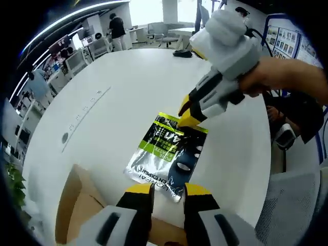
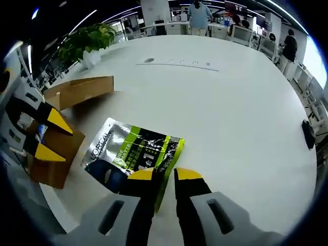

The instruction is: Operate the shoe box by opening the lid, removing the specified soft item, and placing it in the target area until the item is outside and the box remains undamaged.

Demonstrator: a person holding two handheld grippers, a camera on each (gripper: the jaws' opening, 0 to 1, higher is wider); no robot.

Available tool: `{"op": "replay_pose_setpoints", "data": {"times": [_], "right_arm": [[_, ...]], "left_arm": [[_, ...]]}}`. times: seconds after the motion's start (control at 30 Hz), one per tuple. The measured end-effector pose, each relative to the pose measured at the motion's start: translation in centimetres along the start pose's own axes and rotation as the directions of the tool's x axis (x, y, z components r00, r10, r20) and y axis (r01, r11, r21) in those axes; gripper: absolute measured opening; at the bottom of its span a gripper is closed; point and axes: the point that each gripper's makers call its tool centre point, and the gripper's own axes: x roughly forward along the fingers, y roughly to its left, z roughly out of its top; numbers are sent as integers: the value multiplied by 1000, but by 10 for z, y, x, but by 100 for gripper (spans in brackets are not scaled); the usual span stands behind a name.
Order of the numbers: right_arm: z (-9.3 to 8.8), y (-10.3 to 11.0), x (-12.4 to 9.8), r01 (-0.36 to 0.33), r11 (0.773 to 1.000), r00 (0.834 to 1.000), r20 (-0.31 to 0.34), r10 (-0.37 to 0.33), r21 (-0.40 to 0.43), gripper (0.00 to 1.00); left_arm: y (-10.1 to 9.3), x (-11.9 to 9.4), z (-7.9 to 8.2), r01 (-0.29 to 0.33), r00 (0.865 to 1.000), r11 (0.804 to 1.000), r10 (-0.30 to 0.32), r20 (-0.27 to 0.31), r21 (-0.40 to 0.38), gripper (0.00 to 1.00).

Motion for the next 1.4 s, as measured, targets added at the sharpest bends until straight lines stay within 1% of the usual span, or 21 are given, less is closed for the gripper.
{"op": "replay_pose_setpoints", "data": {"times": [0.23,0.33,0.57,0.7,0.93,1.1,1.4], "right_arm": [[4,4,-21,5,1000,1000,20,-4,-23,18],[7,8,-30,0,999,999,32,1,-35,20],[18,23,-52,-6,999,997,71,9,-53,24],[25,30,-62,-10,998,996,87,16,-68,27],[32,50,-80,-25,994,993,110,37,-104,32],[38,70,-90,-48,991,990,127,64,-121,34],[46,105,-101,-102,985,981,153,123,-138,40]], "left_arm": [[2,-25,3,-4,998,1000,6,60,-28,27],[3,-34,1,-5,997,999,8,78,-37,29],[8,-51,-13,-17,995,999,22,95,-52,32],[12,-62,-19,-24,992,997,34,120,-80,35],[17,-81,-31,-29,986,992,49,158,-124,41],[23,-95,-41,-31,981,987,61,184,-160,45],[31,-117,-58,-41,973,983,81,216,-181,55]]}}
